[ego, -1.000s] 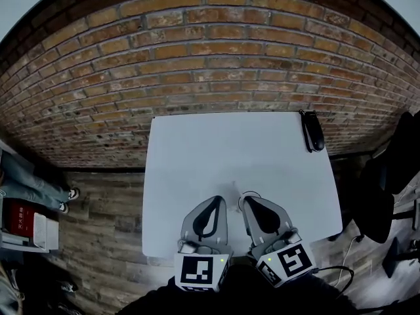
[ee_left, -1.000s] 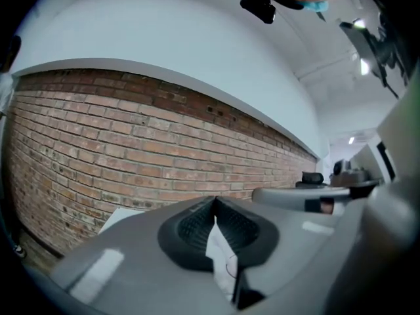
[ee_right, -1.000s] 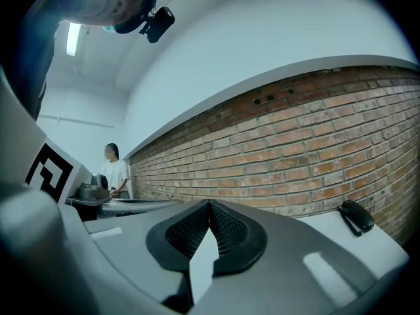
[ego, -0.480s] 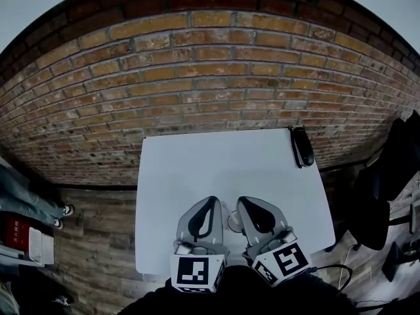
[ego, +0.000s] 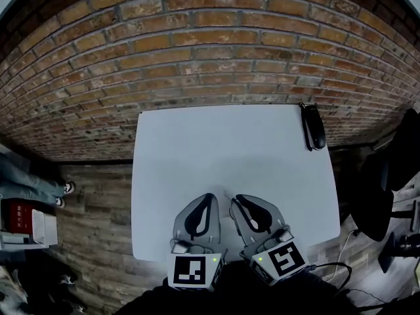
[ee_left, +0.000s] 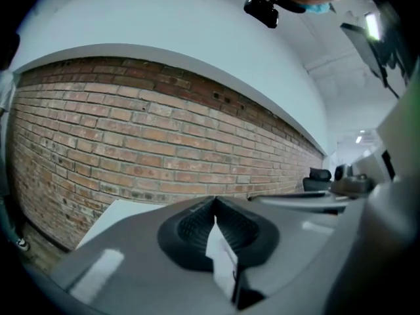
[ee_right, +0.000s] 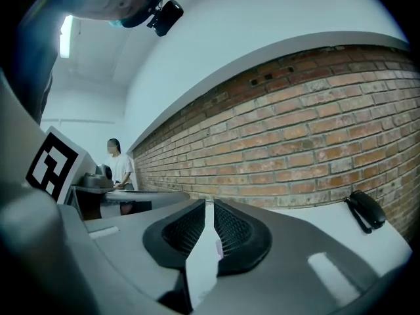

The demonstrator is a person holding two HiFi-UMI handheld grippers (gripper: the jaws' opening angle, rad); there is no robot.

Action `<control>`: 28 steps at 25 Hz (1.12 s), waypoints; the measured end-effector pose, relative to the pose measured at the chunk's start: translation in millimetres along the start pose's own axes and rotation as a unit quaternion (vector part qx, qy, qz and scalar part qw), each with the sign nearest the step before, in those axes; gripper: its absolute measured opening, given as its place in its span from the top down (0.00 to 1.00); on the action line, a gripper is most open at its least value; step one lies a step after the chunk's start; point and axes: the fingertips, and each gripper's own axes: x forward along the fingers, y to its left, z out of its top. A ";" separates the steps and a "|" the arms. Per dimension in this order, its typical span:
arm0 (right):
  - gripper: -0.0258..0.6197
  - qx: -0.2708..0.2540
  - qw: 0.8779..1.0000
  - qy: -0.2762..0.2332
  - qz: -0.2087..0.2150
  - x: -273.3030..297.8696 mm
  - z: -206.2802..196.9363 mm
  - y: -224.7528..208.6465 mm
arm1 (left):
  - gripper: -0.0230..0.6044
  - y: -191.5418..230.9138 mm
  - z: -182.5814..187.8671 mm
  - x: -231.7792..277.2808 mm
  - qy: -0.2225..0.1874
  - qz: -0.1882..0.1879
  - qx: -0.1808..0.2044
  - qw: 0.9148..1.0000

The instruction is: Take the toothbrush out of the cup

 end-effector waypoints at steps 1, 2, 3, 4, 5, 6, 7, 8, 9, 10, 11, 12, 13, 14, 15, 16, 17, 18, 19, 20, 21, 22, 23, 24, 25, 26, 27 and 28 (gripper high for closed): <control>0.88 -0.001 1.000 0.009 0.003 1.6 -6.9 0.4 | 0.95 1.2 -5.4 1.1 0.007 0.003 -0.004 1.000; 0.86 -0.004 1.000 0.017 0.007 3.3 -13.0 0.5 | 0.95 3.1 -11.4 2.2 0.013 0.006 -0.005 1.000; 0.83 -0.007 1.000 0.022 0.010 5.3 -18.0 0.2 | 0.95 5.3 -17.5 3.1 0.018 0.010 -0.005 1.000; 0.82 -0.008 1.000 0.026 0.013 7.2 -22.3 -0.1 | 0.95 7.2 -23.0 4.0 0.022 0.013 -0.005 1.000; 0.81 -0.009 0.999 0.031 0.015 9.0 -26.4 -0.5 | 0.95 8.5 -27.2 5.1 0.026 0.015 -0.007 1.000; 0.80 -0.009 0.999 0.037 0.016 10.9 -30.3 -1.0 | 0.95 9.7 -30.2 6.4 0.029 0.017 -0.009 0.999; 0.79 -0.008 0.999 0.043 0.017 12.7 -33.8 -1.5 | 0.95 11.0 -32.2 7.9 0.031 0.018 -0.011 0.999; 0.78 -0.008 0.999 0.048 0.018 14.7 -37.0 -2.3 | 0.95 12.1 -34.1 9.5 0.034 0.020 -0.013 0.999; 0.77 -0.007 0.998 0.053 0.019 16.5 -39.6 -3.2 | 0.95 13.1 -36.0 10.9 0.037 0.022 -0.015 0.999; 0.77 -0.007 0.998 0.058 0.020 18.3 -41.8 -4.2 | 0.95 14.0 -37.8 12.1 0.040 0.024 -0.016 0.999; 0.77 -0.007 0.998 0.061 0.021 19.9 -43.9 -5.2 | 0.95 14.8 -39.6 13.1 0.042 0.026 -0.017 0.999; 0.77 -0.008 0.998 0.065 0.022 21.6 -45.8 -5.9 | 0.95 15.9 -41.0 14.1 0.044 0.027 -0.017 0.999; 0.77 -0.009 0.997 0.070 0.023 23.3 -47.7 -6.4 | 0.95 17.1 -42.1 15.1 0.045 0.029 -0.018 0.998; 0.77 -0.008 0.997 0.074 0.025 25.0 -49.5 -6.5 | 0.95 18.6 -43.4 16.1 0.047 0.031 -0.020 0.998; 0.77 -0.007 0.997 0.077 0.026 26.7 -51.3 -6.5 | 0.95 20.1 -45.2 17.1 0.050 0.032 -0.021 0.998; 0.77 -0.006 0.996 0.081 0.028 28.4 -53.0 -6.6 | 0.95 21.2 -46.9 18.3 0.053 0.033 -0.023 0.998; 0.77 -0.005 0.996 0.084 0.031 29.8 -54.6 -6.8 | 0.95 21.7 -47.7 19.9 0.054 0.033 -0.024 0.998; 0.77 -0.004 0.996 0.088 0.033 31.0 -56.0 -7.1 | 0.95 21.7 -48.3 21.4 0.054 0.033 -0.025 0.998; 0.77 -0.004 0.995 0.092 0.034 31.8 -57.6 -7.3 | 0.95 21.7 -48.9 22.4 0.054 0.033 -0.025 0.998; 0.77 -0.004 0.995 0.096 0.035 32.4 -59.2 -7.4 | 0.95 21.8 -49.0 23.3 0.054 0.033 -0.026 0.998; 0.77 -0.005 0.994 0.100 0.036 32.9 -60.9 -7.6 | 0.95 21.9 -48.8 23.9 0.052 0.034 -0.027 0.998; 0.77 -0.005 0.994 0.103 0.036 33.4 -62.4 -8.0 | 0.95 22.0 -49.0 24.4 0.052 0.035 -0.028 0.998; 0.77 -0.006 0.994 0.106 0.036 34.0 -63.4 -8.8 | 0.95 22.1 -49.8 24.5 0.053 0.036 -0.029 0.998; 0.77 -0.006 0.994 0.107 0.036 34.7 -63.9 -9.7 | 0.95 22.2 -51.0 24.5 0.055 0.037 -0.030 0.997; 0.77 -0.007 0.993 0.108 0.036 35.3 -64.3 -10.7 | 0.95 22.3 -52.2 24.4 0.057 0.038 -0.030 0.997; 0.77 -0.008 0.993 0.109 0.036 36.0 -64.6 -11.5 | 0.95 22.5 -53.0 24.5 0.058 0.039 -0.031 0.997; 0.77 -0.009 0.993 0.110 0.038 36.7 -65.0 -12.0 | 0.95 23.0 -53.2 24.7 0.058 0.041 -0.031 0.997; 0.77 -0.010 0.993 0.111 0.040 37.7 -65.3 -12.0 | 0.95 23.8 -53.5 24.9 0.059 0.043 -0.032 0.997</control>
